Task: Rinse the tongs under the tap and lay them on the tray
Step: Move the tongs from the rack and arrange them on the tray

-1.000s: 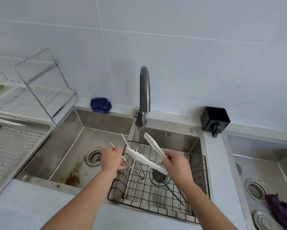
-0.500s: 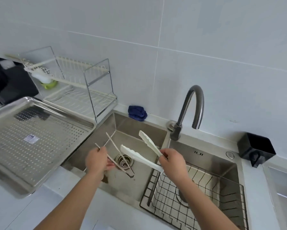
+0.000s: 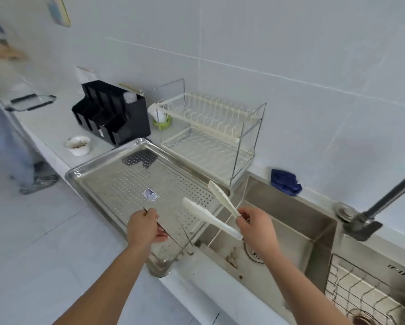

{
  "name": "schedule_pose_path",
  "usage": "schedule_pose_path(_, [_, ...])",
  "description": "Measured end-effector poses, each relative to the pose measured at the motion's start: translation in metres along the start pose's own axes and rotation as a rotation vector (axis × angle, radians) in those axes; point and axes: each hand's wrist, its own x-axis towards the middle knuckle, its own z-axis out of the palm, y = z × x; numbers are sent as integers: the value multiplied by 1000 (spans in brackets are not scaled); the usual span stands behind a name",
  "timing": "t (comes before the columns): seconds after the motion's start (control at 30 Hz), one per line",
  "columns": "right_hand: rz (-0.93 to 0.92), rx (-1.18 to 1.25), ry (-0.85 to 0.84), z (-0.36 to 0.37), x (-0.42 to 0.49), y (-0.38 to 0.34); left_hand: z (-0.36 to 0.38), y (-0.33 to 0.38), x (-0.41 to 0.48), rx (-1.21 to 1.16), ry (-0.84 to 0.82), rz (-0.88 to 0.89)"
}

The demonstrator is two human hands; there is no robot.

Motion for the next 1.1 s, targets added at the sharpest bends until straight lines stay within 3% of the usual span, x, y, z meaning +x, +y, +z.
schedule_pose_path(0.23, [-22, -87, -104, 62, 32, -47, -43, 3, 61, 35, 14, -16])
schedule_pose_path(0.63, [66, -87, -128, 145, 150, -38, -22, 10, 158, 329, 77, -85])
schedule_pose_path(0.9, [165, -104, -136, 192, 180, -32, -18, 2, 210, 524, 15, -113])
schedule_pose_path(1.1, [238, -189, -87, 207, 172, -41, -27, 9, 238, 700, -95, -3])
